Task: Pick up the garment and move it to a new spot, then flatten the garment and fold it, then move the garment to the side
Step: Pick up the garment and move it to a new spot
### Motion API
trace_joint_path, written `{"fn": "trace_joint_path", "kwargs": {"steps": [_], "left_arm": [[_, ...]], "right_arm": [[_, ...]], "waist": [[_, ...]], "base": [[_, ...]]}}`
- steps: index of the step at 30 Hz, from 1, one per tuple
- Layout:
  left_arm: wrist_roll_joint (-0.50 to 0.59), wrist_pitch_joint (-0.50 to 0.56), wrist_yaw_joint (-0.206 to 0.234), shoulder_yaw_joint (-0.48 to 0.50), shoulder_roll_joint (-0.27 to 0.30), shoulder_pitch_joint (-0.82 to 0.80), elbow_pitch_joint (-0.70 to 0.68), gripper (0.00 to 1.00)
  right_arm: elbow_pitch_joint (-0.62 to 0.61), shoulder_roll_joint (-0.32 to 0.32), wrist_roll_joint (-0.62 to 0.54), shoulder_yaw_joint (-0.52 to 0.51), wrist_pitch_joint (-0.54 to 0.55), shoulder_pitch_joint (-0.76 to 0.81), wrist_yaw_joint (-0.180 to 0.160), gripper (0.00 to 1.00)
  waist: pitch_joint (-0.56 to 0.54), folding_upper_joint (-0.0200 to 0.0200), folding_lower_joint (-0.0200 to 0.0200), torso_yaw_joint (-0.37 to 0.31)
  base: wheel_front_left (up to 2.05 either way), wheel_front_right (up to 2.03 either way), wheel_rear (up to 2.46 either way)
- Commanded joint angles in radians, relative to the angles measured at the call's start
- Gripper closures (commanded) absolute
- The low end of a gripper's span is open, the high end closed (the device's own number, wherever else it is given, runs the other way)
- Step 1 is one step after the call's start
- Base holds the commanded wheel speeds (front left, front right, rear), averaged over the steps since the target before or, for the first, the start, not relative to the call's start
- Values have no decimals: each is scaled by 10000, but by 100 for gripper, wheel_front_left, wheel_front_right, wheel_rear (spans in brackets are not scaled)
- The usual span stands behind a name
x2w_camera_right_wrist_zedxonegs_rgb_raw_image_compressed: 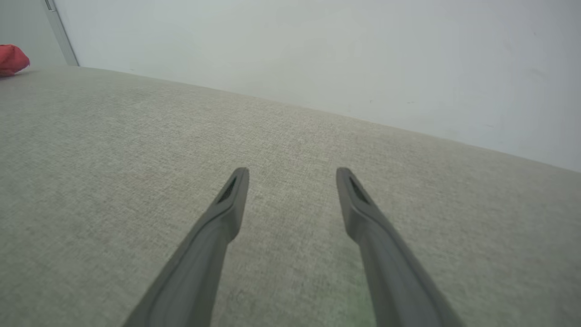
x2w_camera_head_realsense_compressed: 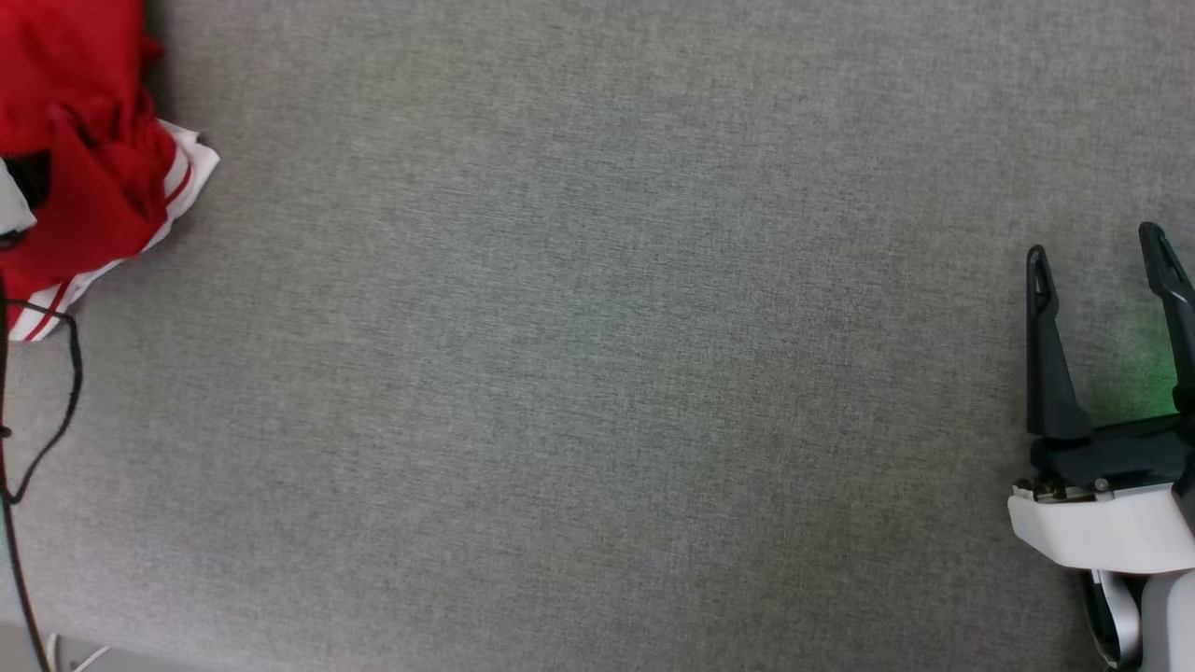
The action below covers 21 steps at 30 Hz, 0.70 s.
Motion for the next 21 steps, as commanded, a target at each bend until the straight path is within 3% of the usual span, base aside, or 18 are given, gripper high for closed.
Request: {"fn": "trace_joint_path", "kwargs": {"steps": [1, 10, 11, 12, 21], "left_arm": [[-74, 99, 0, -62, -68, 35, 133, 0], [-398, 424, -1, -971, -946, 655, 1415, 0], [-436, 328, -4, -1039, -990, 675, 1422, 54], [-438, 238, -4, -1139, -953, 669, 1394, 100], [-541, -1245, -1, -1660, 425, -349, 85, 100]], "right_arm": [[-26, -62, -58, 0, -21, -98, -7, 0], [98, -69, -50, 77, -16, -188, -7, 0], [120, -59, -44, 73, -16, -175, -5, 0], [134, -45, -36, 66, -16, -149, -7, 0], [303, 163, 122, 164, -21, 128, -7, 0]], "waist": [[90, 0, -1, -70], [178, 0, -1, -183], [126, 0, -1, -180], [59, 0, -1, -172], [-1044, 0, -1, -18]], "base": [[0, 0, 0], [0, 0, 0], [0, 0, 0], [0, 0, 0], [0, 0, 0]]}}
